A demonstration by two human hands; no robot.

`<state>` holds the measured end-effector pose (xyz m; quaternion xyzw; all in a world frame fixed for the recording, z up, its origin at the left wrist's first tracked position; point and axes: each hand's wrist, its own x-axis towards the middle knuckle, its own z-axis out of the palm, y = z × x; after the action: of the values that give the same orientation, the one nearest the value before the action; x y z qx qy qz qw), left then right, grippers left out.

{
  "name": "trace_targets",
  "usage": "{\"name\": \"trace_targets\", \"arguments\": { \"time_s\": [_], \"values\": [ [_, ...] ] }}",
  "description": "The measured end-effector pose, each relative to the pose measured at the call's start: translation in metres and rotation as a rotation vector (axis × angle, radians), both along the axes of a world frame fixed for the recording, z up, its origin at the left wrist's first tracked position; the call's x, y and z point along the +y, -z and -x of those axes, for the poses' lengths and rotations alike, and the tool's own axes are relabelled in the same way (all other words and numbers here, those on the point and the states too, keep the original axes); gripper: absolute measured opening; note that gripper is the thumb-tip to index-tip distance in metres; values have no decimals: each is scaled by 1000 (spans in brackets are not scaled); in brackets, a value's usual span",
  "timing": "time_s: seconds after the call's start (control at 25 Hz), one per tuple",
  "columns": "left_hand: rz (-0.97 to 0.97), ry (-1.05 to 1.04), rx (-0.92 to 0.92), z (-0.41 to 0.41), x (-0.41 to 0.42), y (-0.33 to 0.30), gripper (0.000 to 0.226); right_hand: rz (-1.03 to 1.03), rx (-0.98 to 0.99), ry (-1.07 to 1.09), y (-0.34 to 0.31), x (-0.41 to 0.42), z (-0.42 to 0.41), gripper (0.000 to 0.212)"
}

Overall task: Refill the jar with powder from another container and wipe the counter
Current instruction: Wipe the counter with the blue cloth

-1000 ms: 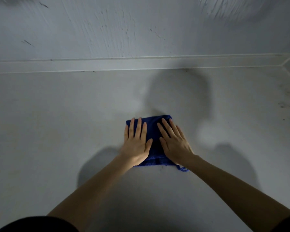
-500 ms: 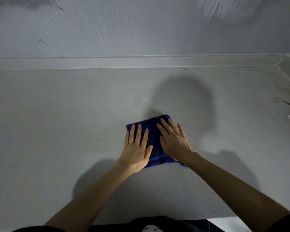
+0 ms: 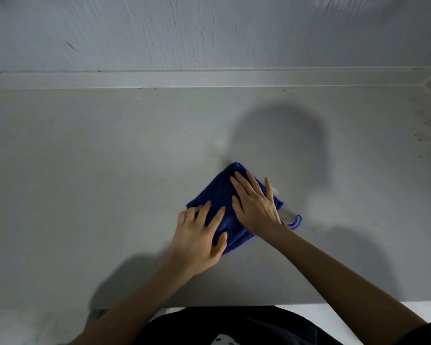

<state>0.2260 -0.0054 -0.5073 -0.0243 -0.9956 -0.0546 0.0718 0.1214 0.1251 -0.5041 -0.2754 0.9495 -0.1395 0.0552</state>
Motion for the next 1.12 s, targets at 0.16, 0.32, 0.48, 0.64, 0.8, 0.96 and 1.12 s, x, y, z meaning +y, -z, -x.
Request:
{"name": "trace_targets", "arguments": {
  "time_s": [0.16,0.32,0.48,0.64,0.8,0.96,1.12],
  "values": [
    [-48,59,23,-13,9,-2,41,4,-22,-23,0,12,-6,50],
    [-132,145,38,-16,15,-9,31,56,-54,77,3,17,-25,59],
    [-187,175,52,0,13,-19,25,83,-37,212,6,14,-45,68],
    [-140,80,56,23,18,-12,33,156,-11,390,11,13,-61,77],
    [-29,103,-58,37,24,0,51,150,5,419,19,13,-65,72],
    [-34,102,-77,37,24,10,59,72,69,349,21,20,-56,64],
    [-37,88,-69,42,26,14,59,13,42,221,18,32,-39,66]
  ]
}}
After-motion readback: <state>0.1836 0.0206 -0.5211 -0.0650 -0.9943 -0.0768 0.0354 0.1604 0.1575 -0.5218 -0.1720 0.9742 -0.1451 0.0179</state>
